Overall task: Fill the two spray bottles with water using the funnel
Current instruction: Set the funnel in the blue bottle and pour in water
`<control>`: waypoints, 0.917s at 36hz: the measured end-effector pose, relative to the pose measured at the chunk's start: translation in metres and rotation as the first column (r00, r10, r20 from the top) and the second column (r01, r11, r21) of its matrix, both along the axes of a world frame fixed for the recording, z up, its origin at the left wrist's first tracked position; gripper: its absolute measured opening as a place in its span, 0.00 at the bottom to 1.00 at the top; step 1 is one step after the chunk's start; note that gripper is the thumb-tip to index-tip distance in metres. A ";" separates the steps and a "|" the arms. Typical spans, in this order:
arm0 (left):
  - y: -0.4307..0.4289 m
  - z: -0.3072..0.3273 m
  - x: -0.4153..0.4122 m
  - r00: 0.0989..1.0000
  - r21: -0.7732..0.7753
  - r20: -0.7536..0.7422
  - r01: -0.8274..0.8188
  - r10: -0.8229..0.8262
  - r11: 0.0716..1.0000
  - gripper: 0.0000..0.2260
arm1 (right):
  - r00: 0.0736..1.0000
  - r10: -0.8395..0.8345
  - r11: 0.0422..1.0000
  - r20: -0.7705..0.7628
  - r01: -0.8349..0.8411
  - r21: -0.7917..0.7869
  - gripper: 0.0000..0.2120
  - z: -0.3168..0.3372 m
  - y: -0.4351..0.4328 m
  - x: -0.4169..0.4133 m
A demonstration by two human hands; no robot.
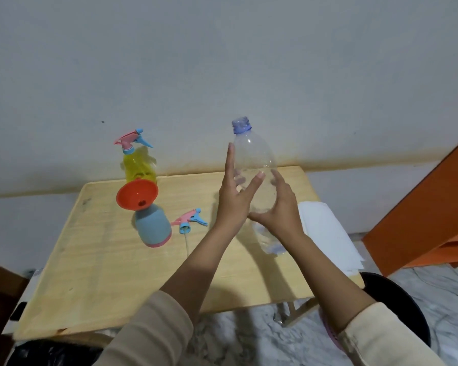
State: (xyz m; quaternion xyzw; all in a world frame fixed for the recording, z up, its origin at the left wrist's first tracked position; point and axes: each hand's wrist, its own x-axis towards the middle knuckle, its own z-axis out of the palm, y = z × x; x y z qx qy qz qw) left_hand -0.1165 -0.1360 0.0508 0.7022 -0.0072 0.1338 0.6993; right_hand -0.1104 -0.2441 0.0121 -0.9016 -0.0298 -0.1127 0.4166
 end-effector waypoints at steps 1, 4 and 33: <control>-0.004 0.000 0.003 1.000 0.029 -0.002 0.013 -0.013 0.999 0.35 | 1.000 -0.012 1.000 0.007 0.012 0.029 0.53 -0.002 -0.002 0.003; -0.014 0.004 0.011 0.999 0.100 -0.004 0.052 -0.051 0.994 0.37 | 1.000 -0.026 0.993 0.008 0.025 0.116 0.53 -0.005 -0.009 0.011; -0.041 -0.003 0.048 0.986 0.202 -0.013 0.165 -0.165 0.965 0.37 | 0.995 0.060 0.968 -0.082 -0.038 0.250 0.48 -0.018 -0.043 0.048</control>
